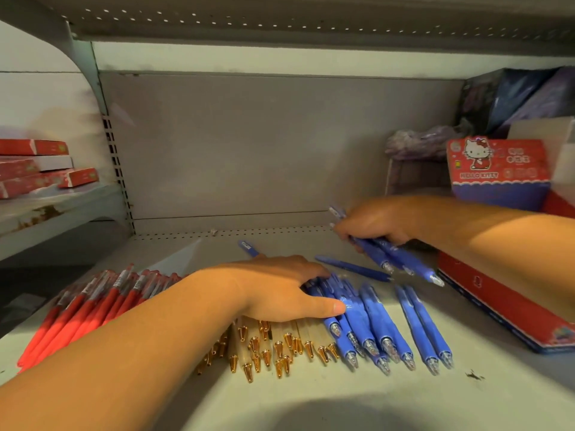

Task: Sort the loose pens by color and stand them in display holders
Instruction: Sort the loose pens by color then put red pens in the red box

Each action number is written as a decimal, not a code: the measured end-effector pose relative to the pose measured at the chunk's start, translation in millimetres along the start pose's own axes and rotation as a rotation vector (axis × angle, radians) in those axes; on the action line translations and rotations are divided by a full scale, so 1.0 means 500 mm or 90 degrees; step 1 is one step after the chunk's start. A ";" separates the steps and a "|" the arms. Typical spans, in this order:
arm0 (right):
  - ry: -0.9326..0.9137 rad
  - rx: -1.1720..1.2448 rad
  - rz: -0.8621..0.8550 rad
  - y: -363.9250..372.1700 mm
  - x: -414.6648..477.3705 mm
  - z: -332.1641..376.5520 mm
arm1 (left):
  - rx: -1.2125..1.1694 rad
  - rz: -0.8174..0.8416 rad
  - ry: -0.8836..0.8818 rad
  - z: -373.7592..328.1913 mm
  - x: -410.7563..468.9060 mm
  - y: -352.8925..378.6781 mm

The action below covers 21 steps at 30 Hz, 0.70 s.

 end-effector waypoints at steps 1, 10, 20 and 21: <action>-0.002 -0.056 0.005 0.013 -0.022 -0.010 | 0.001 -0.001 0.001 -0.001 0.001 0.001; -0.011 -0.100 0.083 0.074 -0.149 -0.041 | 0.025 -0.047 0.010 -0.026 -0.004 -0.005; -0.099 -0.203 -0.047 0.011 -0.237 -0.095 | 0.014 -0.093 0.036 -0.088 0.071 -0.017; -0.120 -0.193 -0.037 0.014 -0.251 -0.098 | 0.013 -0.087 0.037 -0.093 0.086 -0.015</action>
Point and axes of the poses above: each hand's wrist, its own x-axis towards the middle knuckle, its own y-axis out of the palm, z = x × y, the point moved 5 cm from there along x, towards the middle knuckle, and after that the axes turned 11 degrees about -x, right-handed, at the moved point
